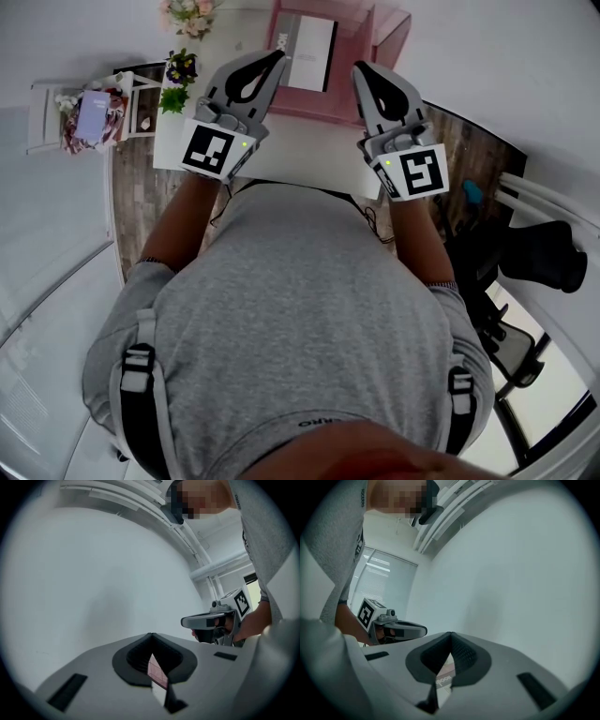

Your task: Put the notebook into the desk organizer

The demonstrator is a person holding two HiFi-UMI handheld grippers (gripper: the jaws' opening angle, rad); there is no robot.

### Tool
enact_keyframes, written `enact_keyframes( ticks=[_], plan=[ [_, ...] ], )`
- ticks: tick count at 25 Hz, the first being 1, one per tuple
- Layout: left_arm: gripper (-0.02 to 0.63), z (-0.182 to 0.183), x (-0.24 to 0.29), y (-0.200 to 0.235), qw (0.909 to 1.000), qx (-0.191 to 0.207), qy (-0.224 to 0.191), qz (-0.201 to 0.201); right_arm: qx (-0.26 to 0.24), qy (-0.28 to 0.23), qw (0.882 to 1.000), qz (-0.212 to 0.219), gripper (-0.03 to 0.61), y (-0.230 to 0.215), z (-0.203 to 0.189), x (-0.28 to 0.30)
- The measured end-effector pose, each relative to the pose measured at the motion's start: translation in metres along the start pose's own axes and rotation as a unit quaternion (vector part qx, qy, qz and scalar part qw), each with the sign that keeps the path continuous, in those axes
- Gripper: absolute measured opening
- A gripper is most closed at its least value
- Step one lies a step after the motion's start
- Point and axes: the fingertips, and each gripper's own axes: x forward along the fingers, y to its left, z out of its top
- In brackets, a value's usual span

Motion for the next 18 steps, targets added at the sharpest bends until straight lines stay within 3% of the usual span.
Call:
enact_keyframes(
  ticks=[18],
  plan=[
    [0.018, 0.003, -0.004, -0.014, 1.0000, 0.003, -0.004, -0.004, -0.007, 0.003, 1.000, -0.015, 0.008, -0.003, 0.000, -0.015]
  ],
)
